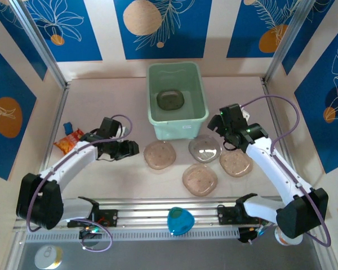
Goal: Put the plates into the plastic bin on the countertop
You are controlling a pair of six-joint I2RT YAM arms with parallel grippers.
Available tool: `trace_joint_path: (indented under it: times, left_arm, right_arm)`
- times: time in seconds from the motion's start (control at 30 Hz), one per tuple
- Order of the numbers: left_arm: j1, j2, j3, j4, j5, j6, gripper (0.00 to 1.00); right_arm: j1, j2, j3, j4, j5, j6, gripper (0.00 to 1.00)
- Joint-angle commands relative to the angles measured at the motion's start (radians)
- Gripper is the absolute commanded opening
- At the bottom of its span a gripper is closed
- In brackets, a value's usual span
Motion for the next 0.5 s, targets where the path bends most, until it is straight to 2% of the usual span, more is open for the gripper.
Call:
trace_joint_path:
  times: [0.0, 0.47]
  left_arm:
    - [-0.03, 0.033, -0.014, 0.038, 0.031, -0.014, 0.53]
    - [-0.098, 0.2, 0.011, 0.104, 0.071, -0.072, 0.55]
  right_arm:
    - [0.007, -0.024, -0.025, 0.028, -0.063, -0.027, 0.97]
    - [0.018, -0.062, -0.091, 0.058, -0.097, -0.04, 0.92]
